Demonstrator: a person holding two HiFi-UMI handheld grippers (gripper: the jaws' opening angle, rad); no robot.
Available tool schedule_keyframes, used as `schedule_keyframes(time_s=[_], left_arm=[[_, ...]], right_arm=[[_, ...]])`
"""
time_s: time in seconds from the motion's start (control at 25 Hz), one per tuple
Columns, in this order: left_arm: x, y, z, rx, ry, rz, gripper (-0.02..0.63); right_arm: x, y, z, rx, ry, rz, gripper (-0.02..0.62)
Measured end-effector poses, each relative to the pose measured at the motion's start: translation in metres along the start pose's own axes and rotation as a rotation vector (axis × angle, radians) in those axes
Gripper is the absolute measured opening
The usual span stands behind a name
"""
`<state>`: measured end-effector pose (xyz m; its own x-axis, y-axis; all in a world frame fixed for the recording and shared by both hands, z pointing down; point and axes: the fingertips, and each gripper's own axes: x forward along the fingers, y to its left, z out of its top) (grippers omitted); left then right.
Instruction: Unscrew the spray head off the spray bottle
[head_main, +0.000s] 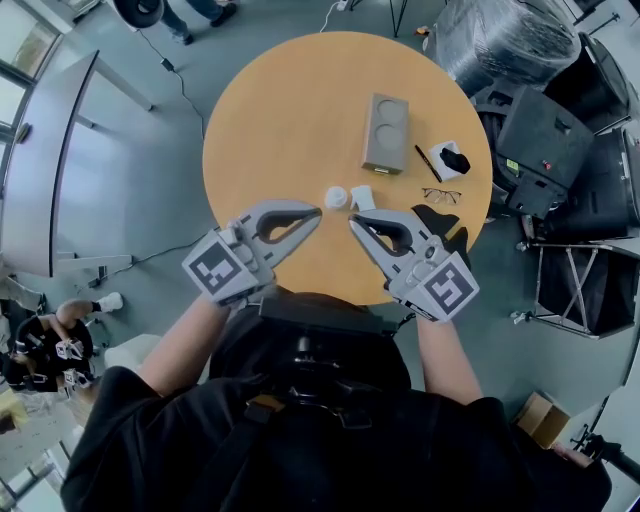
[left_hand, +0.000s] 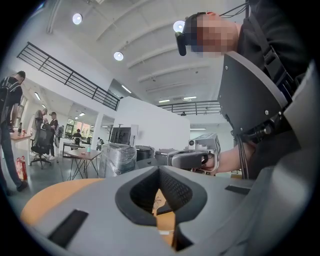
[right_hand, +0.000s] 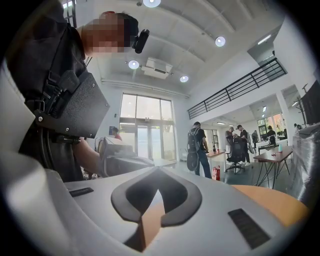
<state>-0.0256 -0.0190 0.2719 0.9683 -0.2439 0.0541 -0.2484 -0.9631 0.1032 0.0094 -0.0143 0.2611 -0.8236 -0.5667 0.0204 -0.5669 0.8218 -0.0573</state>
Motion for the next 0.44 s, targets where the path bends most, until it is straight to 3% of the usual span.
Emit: schedule_keyframes(time_s=[0.44], left_arm=[[-0.0022,0.0033,-0.0041,0.014,0.013,-0.007,0.002]], right_arm=[[0.0063,0.0043,0.0011,0.001,-0.002,0.015,0.009]])
